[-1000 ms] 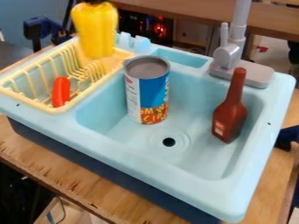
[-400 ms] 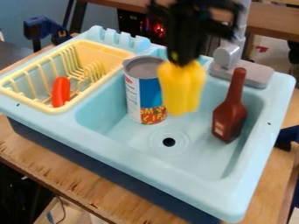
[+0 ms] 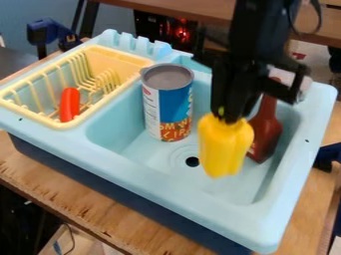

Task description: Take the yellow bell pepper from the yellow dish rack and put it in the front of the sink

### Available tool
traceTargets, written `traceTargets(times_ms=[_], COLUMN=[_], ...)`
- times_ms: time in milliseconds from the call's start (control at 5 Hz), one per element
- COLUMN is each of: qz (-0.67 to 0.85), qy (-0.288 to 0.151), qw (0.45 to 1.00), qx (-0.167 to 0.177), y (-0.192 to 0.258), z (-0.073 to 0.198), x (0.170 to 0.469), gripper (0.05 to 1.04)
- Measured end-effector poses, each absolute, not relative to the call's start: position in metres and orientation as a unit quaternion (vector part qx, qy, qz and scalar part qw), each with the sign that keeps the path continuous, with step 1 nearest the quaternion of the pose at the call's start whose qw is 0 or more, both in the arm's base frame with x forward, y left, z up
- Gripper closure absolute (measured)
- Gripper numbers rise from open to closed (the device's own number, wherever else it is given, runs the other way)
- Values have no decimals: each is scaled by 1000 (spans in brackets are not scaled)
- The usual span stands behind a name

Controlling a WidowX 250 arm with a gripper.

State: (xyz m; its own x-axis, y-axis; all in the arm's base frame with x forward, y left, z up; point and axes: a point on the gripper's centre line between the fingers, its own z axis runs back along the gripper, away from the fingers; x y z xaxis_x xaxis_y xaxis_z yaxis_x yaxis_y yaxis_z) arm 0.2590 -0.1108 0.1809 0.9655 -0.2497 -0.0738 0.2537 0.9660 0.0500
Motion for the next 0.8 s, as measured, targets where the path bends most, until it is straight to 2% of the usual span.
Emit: traceTargets(times_ms=[400, 800], qz=[-127, -105], qy=[65, 57], qw=[989, 992], qx=[34, 52], y=[-114, -112], z=[148, 136], x=[261, 265], gripper=[979, 979])
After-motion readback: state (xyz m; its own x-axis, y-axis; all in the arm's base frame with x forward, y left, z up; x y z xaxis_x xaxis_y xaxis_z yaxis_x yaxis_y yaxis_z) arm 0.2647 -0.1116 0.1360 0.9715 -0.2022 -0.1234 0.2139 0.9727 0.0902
